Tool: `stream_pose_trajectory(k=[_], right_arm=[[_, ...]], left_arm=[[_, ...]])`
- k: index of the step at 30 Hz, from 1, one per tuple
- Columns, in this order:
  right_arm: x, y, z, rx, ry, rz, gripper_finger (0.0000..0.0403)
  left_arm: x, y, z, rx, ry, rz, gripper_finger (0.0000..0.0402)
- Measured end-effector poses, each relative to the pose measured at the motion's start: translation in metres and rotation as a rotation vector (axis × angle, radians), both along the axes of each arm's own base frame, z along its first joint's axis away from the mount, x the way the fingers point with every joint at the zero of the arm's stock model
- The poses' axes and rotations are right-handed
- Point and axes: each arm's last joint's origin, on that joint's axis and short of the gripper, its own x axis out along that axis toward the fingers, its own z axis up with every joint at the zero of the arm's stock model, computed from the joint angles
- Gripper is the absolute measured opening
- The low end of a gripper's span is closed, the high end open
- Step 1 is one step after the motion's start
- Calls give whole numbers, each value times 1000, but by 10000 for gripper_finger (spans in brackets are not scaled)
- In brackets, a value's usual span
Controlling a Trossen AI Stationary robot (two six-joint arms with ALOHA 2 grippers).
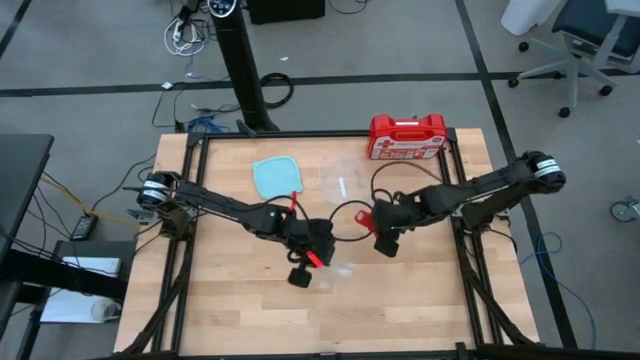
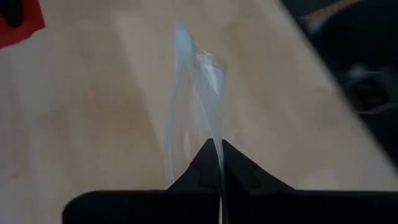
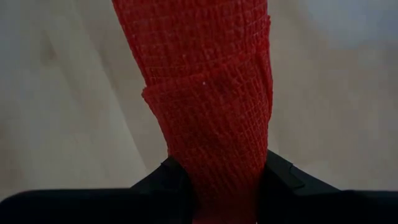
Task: Roll bandage
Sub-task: Put the rolled red bandage into the transparent zip bag
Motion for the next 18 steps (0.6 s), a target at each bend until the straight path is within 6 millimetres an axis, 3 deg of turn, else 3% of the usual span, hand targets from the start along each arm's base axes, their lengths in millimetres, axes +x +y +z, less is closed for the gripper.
stream_pose_trajectory(k=[6, 13, 18], right_arm=[[5, 2, -39, 4, 150, 35, 112], [15, 6, -52, 13, 162, 102, 119], [16, 6, -58, 6, 186, 113, 154]], left_arm=[[-3, -1, -2, -26, 43, -6, 0], [-2, -6, -1, 47, -1, 19, 0], [-2, -5, -1, 47, 2, 26, 0]])
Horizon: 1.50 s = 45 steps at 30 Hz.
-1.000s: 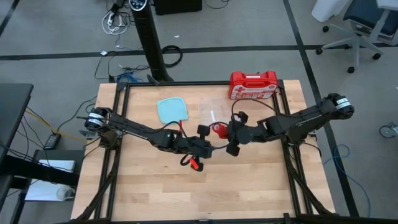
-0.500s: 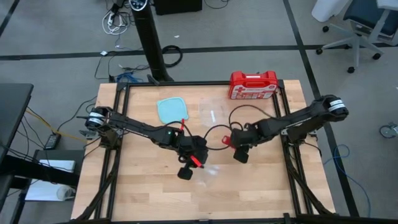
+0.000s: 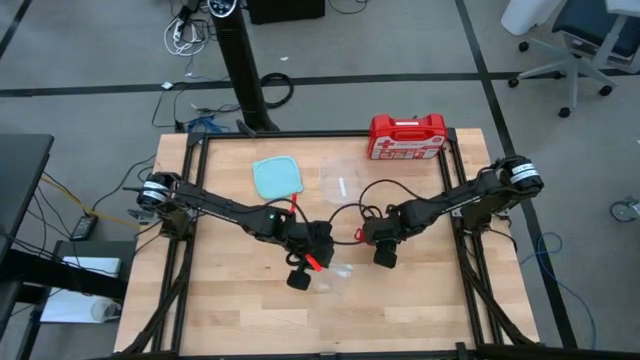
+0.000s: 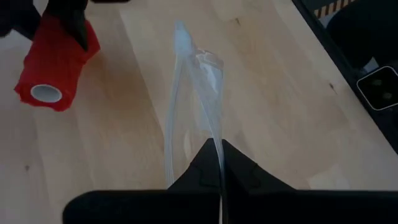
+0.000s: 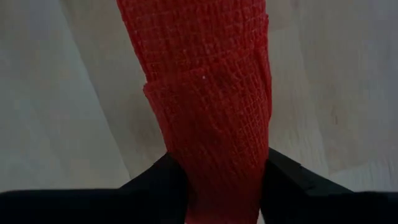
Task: Roll bandage
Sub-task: Put the rolled red bandage into the transparent zip bag
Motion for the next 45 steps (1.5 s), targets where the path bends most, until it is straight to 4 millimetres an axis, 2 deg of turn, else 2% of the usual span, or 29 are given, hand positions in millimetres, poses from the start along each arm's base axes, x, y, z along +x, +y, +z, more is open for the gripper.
stream_pose_trajectory(k=[5, 9, 13, 17, 20, 23, 33, 36, 39, 45], right_arm=[[-2, 0, 6, 6, -6, 4, 196], [-5, 1, 25, 36, -70, -10, 210], [-4, 8, 49, 60, -261, -7, 208], [2, 30, 70, 9, -504, 173, 200], [1, 44, 74, -101, -577, 248, 191], [5, 51, 74, -120, -623, 260, 182], [10, 45, 72, -142, -631, 218, 162], [12, 42, 71, -154, -627, 220, 149], [12, 40, 71, -167, -626, 214, 119], [12, 40, 70, -184, -612, 243, 17]], left_arm=[[0, 0, 0, -5, 10, 13, 3], [-1, 1, -2, 37, 16, 31, 5], [0, 4, -1, 118, -17, 42, 4], [1, 6, 0, 220, -51, 47, 5], [3, 8, 1, 240, -72, 72, 4], [5, 10, 2, 256, -97, 105, 5], [6, 11, 4, 301, -122, 143, 5], [7, 10, 4, 300, -128, 143, 5], [8, 10, 5, 299, -142, 148, 5], [9, 10, 6, 295, -155, 151, 5]])
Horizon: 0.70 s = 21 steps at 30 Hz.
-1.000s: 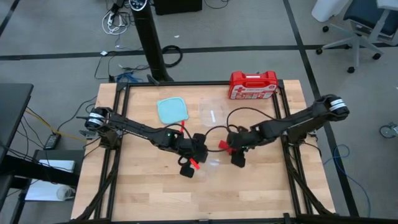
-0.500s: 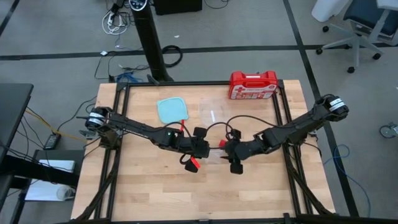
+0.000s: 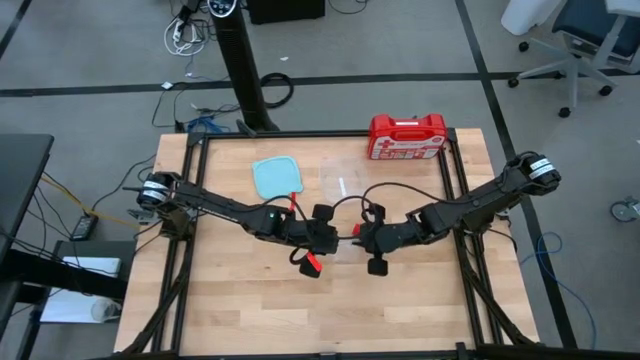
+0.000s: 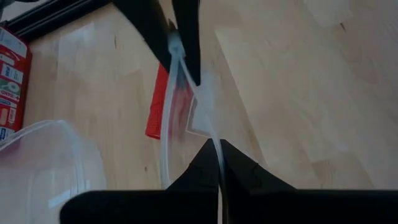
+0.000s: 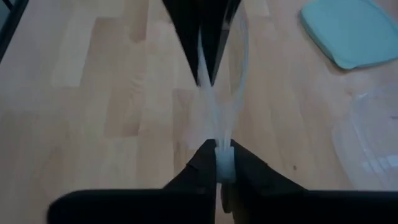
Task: Roll bandage
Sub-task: Put the rolled red bandage into the transparent zip bag
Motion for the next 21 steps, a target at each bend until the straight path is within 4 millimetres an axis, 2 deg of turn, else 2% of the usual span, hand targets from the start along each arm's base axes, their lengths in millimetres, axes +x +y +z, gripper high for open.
stream_pose_trajectory(k=[4, 9, 15, 21], right_arm=[[0, 0, 0, 1, 4, -6, 20], [-2, -1, -1, -6, 20, -7, 11], [-3, -1, -3, -21, 36, -15, 16], [-5, 0, -4, -45, 47, -21, 13]], left_arm=[[0, 0, 0, 7, -5, 18, 12], [0, 1, 4, -7, -10, 35, 66], [2, 0, 37, 0, 6, 32, 143], [-5, 2, 61, -1, 97, 57, 164]])
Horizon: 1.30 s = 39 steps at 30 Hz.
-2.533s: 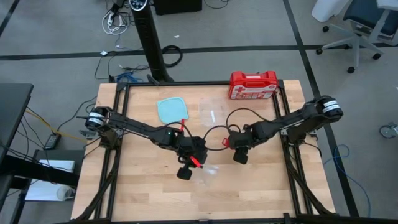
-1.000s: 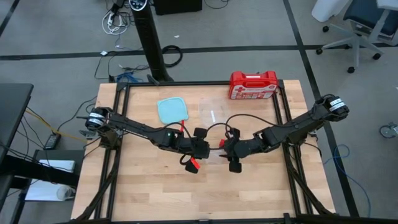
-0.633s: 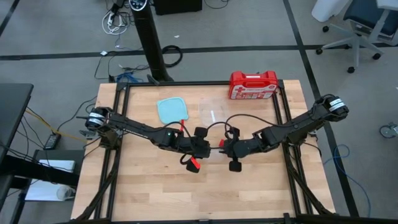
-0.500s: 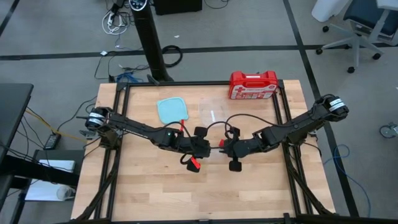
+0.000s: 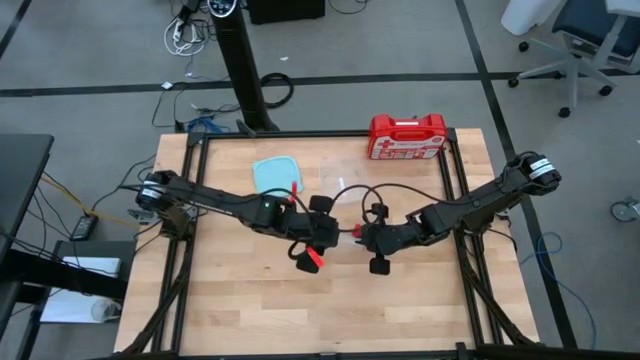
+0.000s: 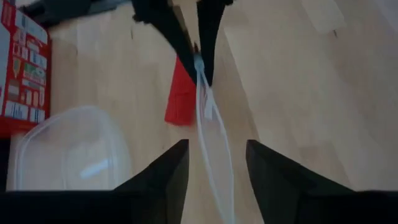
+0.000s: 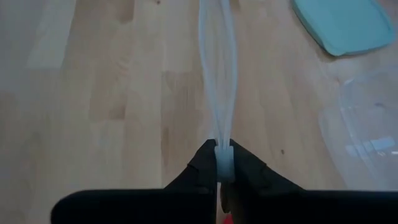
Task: Roll bandage
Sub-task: Put the rolled red bandage into the transparent zip bag
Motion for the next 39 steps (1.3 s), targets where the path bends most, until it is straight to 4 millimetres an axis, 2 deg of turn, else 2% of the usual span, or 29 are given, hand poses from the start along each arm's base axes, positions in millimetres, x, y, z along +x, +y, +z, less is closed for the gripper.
stream_pose_trajectory(k=[7, 11, 19, 26, 29, 34, 39], right_arm=[[-2, 2, 1, -38, -6, 0, 14], [-4, 1, 5, -51, -17, 4, 15], [-6, 5, 22, -70, -49, 50, 15], [-8, 9, 24, -84, -45, 57, 16], [-9, 10, 25, -87, -47, 57, 16], [-8, 10, 25, -83, -48, 52, 18], [-8, 10, 25, -75, -51, 45, 26]], left_arm=[[-12, -7, -4, 8, 126, -3, 161], [-18, -9, -7, 9, 172, 60, 161], [-20, -7, -8, -3, 186, 153, 160], [-20, -6, -8, 7, 175, 176, 157], [-20, -5, -9, 29, 168, 192, 129], [-20, -5, -9, 33, 171, 181, 19], [-20, -5, -9, 39, 172, 173, 3]])
